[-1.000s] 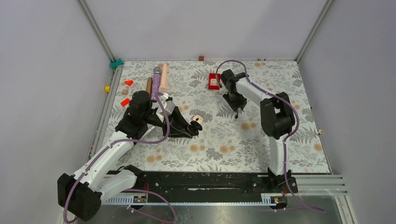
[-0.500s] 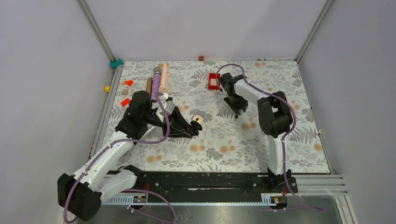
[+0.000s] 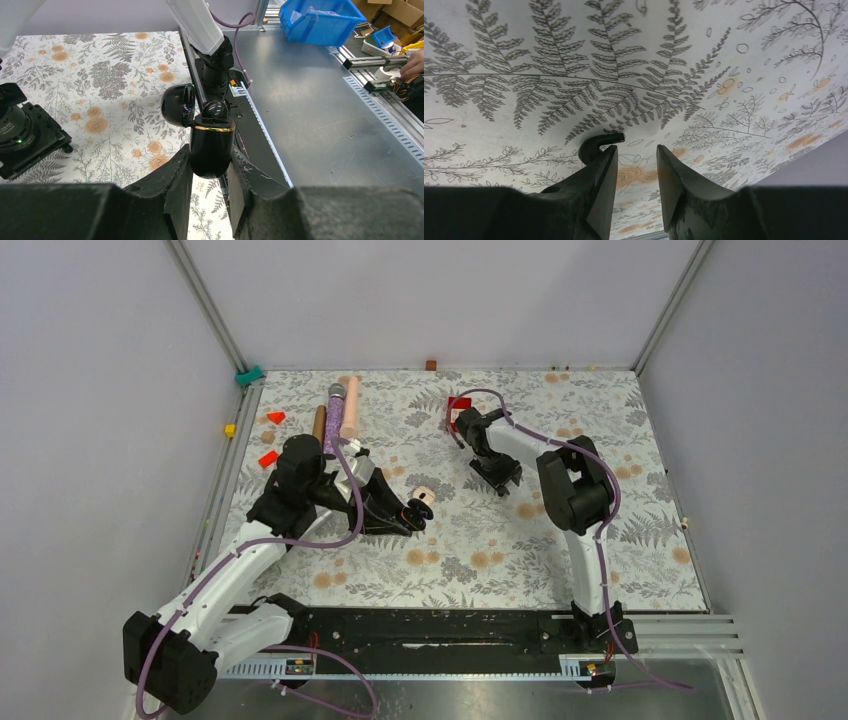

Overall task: Insert the wireless bluetooth earbuds into the charging case
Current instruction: Pick up the earbud from the center of the board.

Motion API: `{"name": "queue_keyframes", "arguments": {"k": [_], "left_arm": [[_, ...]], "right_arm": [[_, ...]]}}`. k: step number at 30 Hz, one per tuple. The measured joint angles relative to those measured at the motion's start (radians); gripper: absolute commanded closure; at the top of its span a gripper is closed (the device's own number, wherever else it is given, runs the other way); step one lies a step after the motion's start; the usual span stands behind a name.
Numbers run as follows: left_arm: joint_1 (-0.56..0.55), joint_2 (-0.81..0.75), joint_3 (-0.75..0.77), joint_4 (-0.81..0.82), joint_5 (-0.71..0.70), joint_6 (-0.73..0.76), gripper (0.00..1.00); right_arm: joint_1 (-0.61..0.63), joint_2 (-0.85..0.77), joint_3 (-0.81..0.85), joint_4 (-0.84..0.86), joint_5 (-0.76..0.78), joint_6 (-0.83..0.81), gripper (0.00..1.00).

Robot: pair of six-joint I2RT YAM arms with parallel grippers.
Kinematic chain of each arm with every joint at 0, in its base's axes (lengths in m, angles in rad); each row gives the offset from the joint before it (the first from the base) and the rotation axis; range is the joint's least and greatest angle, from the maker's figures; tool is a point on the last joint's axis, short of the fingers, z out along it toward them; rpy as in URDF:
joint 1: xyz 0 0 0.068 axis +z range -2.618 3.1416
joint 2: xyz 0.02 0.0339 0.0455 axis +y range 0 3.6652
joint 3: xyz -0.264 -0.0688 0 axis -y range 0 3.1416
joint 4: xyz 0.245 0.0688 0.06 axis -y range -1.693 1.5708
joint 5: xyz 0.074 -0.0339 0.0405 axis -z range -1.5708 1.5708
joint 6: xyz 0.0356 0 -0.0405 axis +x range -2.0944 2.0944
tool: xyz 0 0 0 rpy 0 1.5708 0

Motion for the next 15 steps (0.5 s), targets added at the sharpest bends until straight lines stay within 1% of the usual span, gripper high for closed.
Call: {"name": "queue_keyframes", "arguments": {"k": [6, 15], "left_arm": [[0.000, 0.000, 0.000, 0.000, 0.000, 0.000, 1.00], [0.000, 0.000, 0.000, 0.000, 0.000, 0.000, 1.00]], "right_arm": [[0.014, 0.010, 0.002, -0.025, -0.025, 0.001, 0.57], [0.057, 0.010, 0.034, -0.069, -0.135, 0.021, 0.57]]}}
